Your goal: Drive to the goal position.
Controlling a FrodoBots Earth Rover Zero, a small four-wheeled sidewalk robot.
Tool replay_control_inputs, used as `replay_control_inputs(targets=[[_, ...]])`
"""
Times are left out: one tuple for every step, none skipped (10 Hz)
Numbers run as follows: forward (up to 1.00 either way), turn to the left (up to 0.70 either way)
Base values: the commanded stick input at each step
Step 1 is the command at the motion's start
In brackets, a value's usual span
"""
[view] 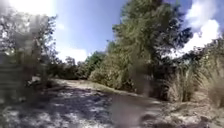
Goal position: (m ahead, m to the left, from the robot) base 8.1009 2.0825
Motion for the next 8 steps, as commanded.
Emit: replay_control_inputs(targets=[[0.3,0.0],[0.3,0.0],[0.3,0.0],[0.3,0.0],[0.3,0.0],[0.3,0.0],[0.3,0.0],[0.3,0.0]])
